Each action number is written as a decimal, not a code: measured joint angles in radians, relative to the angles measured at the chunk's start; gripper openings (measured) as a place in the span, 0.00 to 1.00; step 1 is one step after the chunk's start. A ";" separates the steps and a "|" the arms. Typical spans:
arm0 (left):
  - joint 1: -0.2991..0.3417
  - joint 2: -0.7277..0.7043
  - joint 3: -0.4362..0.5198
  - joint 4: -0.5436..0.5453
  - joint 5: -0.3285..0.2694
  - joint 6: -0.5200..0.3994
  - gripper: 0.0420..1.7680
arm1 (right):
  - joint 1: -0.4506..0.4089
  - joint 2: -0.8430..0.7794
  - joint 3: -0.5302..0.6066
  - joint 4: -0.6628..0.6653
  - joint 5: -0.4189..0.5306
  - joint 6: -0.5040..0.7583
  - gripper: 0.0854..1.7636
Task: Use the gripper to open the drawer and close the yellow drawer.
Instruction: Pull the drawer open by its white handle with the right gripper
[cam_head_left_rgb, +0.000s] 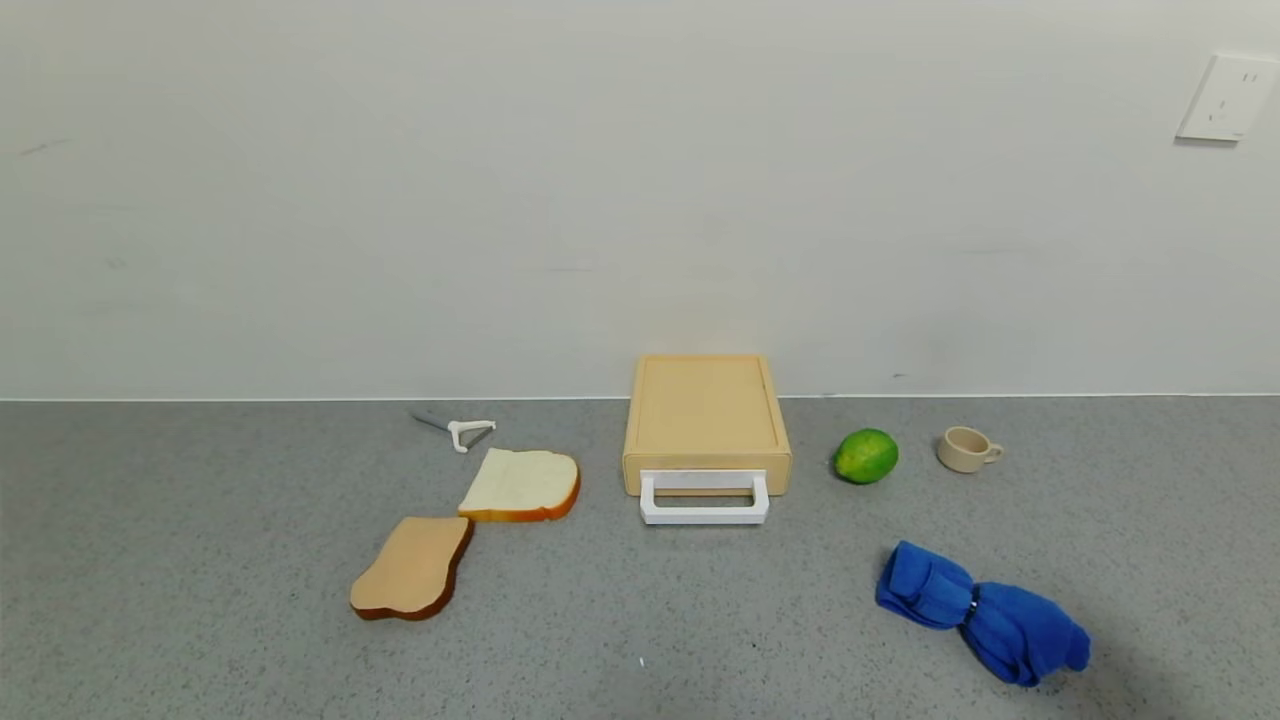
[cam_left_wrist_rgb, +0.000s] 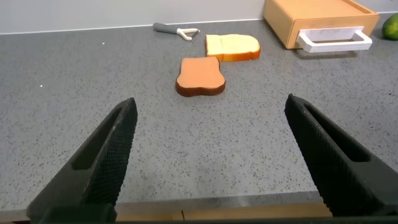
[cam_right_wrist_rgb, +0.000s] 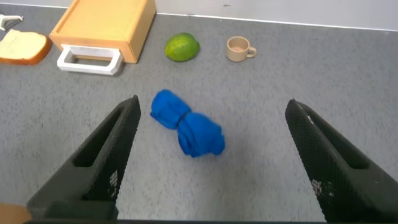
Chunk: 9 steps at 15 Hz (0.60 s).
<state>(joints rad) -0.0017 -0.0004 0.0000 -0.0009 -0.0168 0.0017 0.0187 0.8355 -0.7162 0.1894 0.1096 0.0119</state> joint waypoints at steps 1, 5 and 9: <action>0.000 0.000 0.000 0.000 0.000 0.000 0.97 | 0.010 0.086 -0.066 0.014 0.000 0.001 0.97; 0.000 0.000 0.000 0.000 0.000 0.000 0.97 | 0.115 0.400 -0.347 0.117 -0.033 0.052 0.97; 0.000 0.000 0.000 0.000 0.000 0.000 0.97 | 0.283 0.673 -0.561 0.179 -0.113 0.138 0.97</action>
<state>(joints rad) -0.0017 -0.0004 0.0000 -0.0009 -0.0168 0.0017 0.3019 1.5087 -1.2777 0.3685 -0.0032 0.1496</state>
